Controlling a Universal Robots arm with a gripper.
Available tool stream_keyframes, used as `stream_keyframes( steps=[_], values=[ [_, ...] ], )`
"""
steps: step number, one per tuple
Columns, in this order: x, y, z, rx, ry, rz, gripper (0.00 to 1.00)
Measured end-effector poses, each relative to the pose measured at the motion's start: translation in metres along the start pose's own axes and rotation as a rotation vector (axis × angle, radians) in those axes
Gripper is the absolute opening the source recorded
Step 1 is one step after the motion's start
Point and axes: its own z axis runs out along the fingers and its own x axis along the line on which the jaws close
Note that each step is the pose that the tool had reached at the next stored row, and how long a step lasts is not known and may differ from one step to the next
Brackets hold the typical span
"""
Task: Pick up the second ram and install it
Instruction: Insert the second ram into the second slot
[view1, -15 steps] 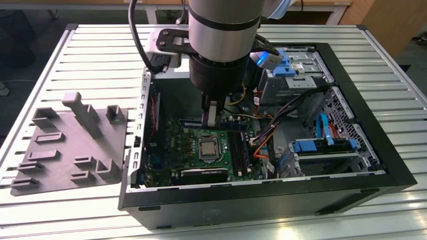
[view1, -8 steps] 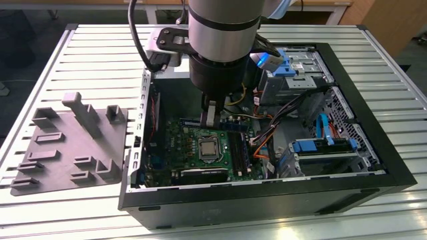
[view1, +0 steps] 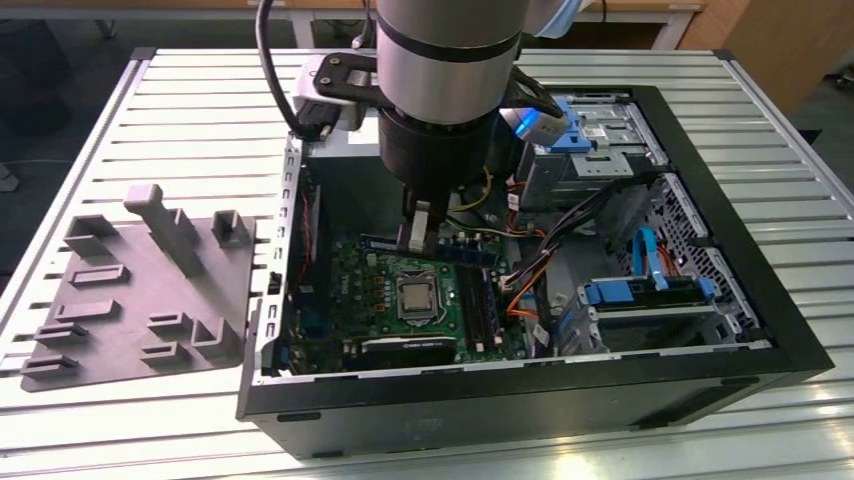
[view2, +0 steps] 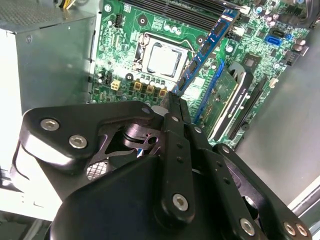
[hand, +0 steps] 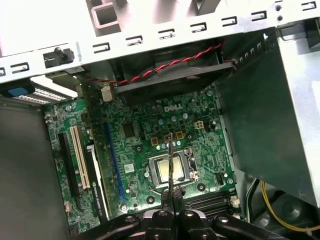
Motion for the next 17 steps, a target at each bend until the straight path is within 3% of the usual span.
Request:
stream_keyframes(
  steps=[17],
  values=[
    [0.0, 0.0, 0.0, 0.0052, -0.0046, 0.105, 0.12]
  ],
)
